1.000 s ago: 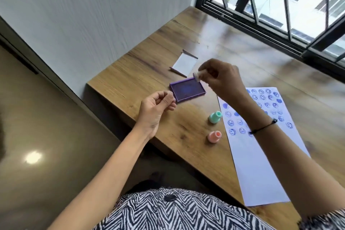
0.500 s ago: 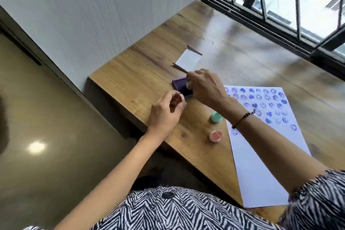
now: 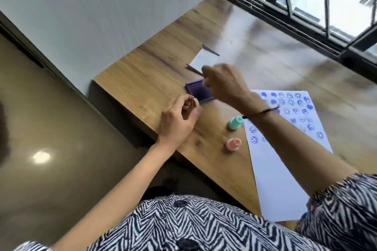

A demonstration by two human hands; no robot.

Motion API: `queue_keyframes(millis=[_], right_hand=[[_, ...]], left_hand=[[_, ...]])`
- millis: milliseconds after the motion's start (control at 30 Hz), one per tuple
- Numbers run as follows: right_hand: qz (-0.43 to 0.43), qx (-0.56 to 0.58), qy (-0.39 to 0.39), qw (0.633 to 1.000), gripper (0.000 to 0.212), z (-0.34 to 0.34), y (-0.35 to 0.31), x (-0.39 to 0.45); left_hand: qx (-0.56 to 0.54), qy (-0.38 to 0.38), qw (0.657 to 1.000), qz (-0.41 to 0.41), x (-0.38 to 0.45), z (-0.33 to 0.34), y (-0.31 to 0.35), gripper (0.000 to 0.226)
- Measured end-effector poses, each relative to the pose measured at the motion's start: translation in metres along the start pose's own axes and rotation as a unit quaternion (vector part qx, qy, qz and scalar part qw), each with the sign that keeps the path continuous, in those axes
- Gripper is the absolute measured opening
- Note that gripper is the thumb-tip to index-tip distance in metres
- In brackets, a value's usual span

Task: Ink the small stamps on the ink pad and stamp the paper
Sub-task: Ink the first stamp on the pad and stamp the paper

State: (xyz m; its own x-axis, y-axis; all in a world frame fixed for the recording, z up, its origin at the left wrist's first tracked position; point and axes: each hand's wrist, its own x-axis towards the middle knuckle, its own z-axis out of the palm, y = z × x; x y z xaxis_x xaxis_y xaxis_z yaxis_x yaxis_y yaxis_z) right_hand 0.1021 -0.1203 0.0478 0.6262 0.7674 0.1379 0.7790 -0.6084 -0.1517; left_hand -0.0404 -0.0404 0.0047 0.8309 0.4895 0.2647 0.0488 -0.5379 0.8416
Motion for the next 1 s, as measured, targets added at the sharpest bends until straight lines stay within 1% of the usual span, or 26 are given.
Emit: queue_keyframes(millis=[67, 100, 133, 200, 233, 333, 367, 467, 533, 600, 700, 733, 867, 900, 933, 1000], right_hand=[[-0.01, -0.021, -0.055, 0.998, 0.008, 0.007, -0.002, -0.004], [-0.015, -0.023, -0.064, 0.998, 0.008, 0.006, 0.0, -0.002], [-0.015, -0.019, -0.051, 0.998, 0.007, 0.003, 0.001, 0.0], [-0.017, -0.006, 0.001, 1.0, 0.004, -0.002, 0.003, 0.006], [-0.02, -0.009, 0.008, 1.0, 0.005, 0.0, 0.0, 0.006], [-0.032, -0.031, -0.059, 0.997, 0.012, 0.009, -0.006, 0.001], [-0.036, -0.036, -0.065, 0.997, 0.013, 0.007, -0.006, 0.004], [-0.024, -0.038, -0.006, 0.999, 0.014, 0.0, -0.002, 0.009], [-0.029, -0.038, -0.023, 0.999, 0.015, 0.005, -0.005, 0.006], [-0.022, -0.03, -0.05, 0.998, 0.014, 0.007, -0.008, 0.005], [-0.003, -0.015, -0.008, 1.0, 0.023, 0.006, -0.007, 0.005], [0.001, -0.012, -0.012, 1.0, 0.024, 0.008, -0.01, 0.004], [0.059, 0.058, -0.07, 0.994, 0.014, 0.001, -0.009, 0.001], [0.082, 0.09, -0.059, 0.991, 0.012, -0.005, -0.006, 0.0], [0.108, 0.125, -0.026, 0.986, 0.01, -0.012, -0.001, -0.003], [0.16, 0.188, 0.073, 0.966, 0.009, -0.024, 0.011, -0.015]], left_hand=[[0.005, -0.007, 1.0, 0.002, 0.0, 0.0, 0.0, 0.026], [0.006, -0.01, 1.0, 0.0, -0.001, 0.0, 0.001, 0.026], [0.007, -0.016, 1.0, 0.0, -0.002, 0.0, 0.001, 0.026], [0.005, -0.021, 1.0, -0.004, -0.002, 0.0, 0.002, 0.027], [0.008, -0.02, 1.0, -0.007, -0.001, 0.0, 0.002, 0.027], [0.017, -0.027, 0.999, -0.008, 0.0, 0.0, 0.002, 0.03], [0.019, -0.026, 0.999, -0.01, -0.001, 0.0, 0.003, 0.029], [0.022, -0.018, 1.0, -0.007, -0.001, 0.001, 0.004, 0.026], [0.029, -0.017, 0.999, -0.006, -0.001, 0.001, 0.003, 0.028], [0.032, -0.019, 0.999, -0.004, -0.001, 0.001, 0.004, 0.03], [0.032, -0.022, 0.999, 0.003, 0.0, 0.002, 0.004, 0.03], [0.033, -0.019, 0.999, 0.008, 0.0, 0.002, 0.003, 0.028], [0.037, -0.017, 0.999, 0.019, -0.001, 0.003, 0.0, 0.026], [0.032, -0.018, 0.999, 0.015, -0.001, 0.003, 0.001, 0.026], [0.025, -0.012, 1.0, 0.01, -0.002, 0.004, 0.002, 0.025], [0.0, 0.011, 1.0, -0.001, -0.003, 0.004, 0.008, 0.023]])
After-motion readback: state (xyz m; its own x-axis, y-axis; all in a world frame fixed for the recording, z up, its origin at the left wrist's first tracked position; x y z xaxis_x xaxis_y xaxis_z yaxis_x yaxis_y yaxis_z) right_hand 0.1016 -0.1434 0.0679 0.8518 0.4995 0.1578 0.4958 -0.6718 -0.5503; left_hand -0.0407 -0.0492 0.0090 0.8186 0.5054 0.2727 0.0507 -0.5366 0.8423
